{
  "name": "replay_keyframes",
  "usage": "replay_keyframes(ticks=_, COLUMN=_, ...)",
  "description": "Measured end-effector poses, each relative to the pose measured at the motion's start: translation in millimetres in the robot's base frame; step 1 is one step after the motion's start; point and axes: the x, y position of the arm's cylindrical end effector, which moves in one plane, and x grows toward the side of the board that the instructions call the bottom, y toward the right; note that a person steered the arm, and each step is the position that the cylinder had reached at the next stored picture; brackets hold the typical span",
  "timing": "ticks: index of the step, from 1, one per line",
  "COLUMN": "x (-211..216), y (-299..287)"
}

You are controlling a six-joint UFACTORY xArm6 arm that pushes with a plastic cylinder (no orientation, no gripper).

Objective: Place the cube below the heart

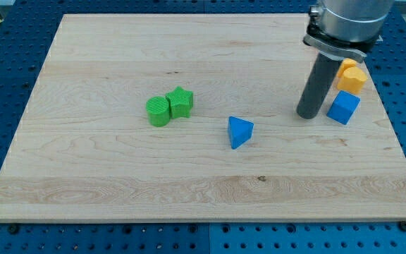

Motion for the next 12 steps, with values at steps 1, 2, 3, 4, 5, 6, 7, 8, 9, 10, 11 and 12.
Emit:
replay_keyframes(ticks=1, x=0, y=19)
replay_keyframes(ticks=2, x=6, y=37)
replay_keyframes(ticks=3, x=18, y=40)
replay_keyframes(ticks=4, x=29, y=46)
replay_keyframes(ticks=5, x=20, y=58)
replay_keyframes(ticks=6, x=18, y=59)
replay_keyframes(ticks=7, x=16, y=33)
replay_keyframes(ticks=8, x=-5, y=26)
replay_keyframes(ticks=9, x=-13, y=37)
replay_keyframes(ticks=10, x=-3, y=52)
replay_keyframes(ticks=11, x=12, y=53)
replay_keyframes(ticks=12, x=18, y=56)
